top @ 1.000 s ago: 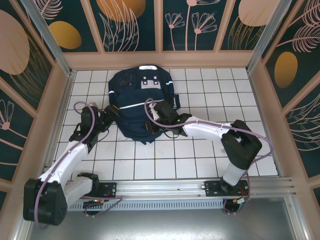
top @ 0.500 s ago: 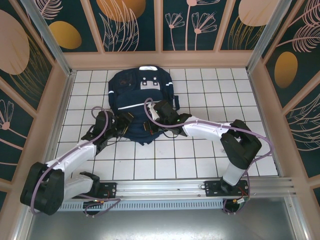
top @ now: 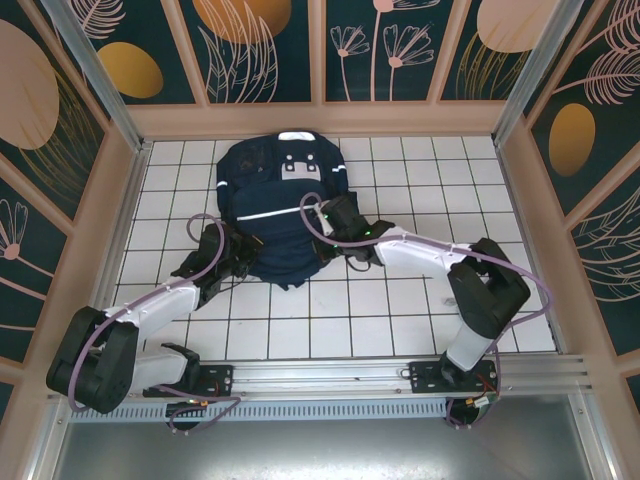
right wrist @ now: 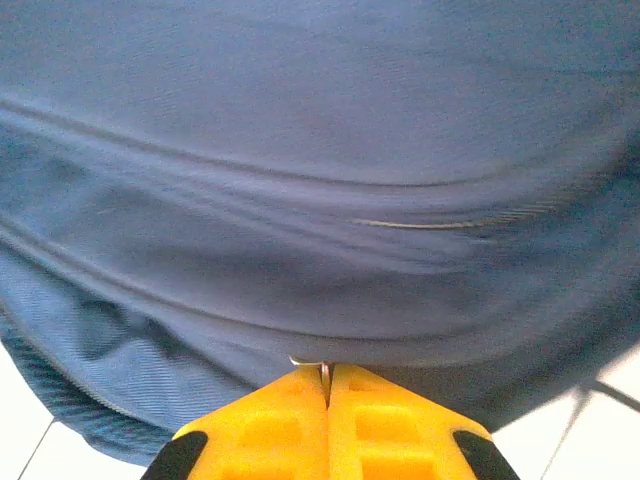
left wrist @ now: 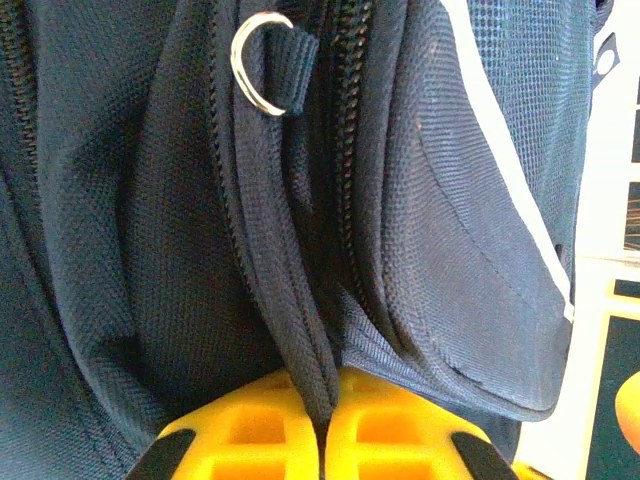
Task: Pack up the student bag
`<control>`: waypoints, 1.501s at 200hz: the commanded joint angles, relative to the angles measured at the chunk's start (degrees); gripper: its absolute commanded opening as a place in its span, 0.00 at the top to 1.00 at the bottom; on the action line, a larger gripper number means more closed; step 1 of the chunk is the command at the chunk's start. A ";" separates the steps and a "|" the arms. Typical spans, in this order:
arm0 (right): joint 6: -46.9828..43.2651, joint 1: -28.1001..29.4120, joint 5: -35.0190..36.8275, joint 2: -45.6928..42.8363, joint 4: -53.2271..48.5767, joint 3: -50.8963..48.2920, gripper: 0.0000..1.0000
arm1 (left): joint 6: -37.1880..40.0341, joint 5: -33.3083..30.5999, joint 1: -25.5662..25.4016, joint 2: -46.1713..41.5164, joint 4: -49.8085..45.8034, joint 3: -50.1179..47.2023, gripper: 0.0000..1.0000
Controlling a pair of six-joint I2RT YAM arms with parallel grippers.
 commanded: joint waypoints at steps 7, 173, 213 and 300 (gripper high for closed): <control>-5.78 -5.62 7.07 -2.46 0.20 -0.74 1.00 | 1.93 -4.99 0.44 -0.99 -1.77 -1.84 0.98; -16.47 -15.99 1.60 15.21 9.05 18.01 1.00 | 6.78 -1.65 0.44 -1.66 -4.94 -1.30 1.00; -19.21 -16.97 2.01 20.84 7.60 24.46 1.00 | 7.57 -1.38 0.44 -1.52 -6.42 -1.30 1.00; -10.54 -18.46 -0.86 23.25 1.02 31.91 0.95 | 10.31 -0.04 0.43 -2.58 -8.65 0.32 0.96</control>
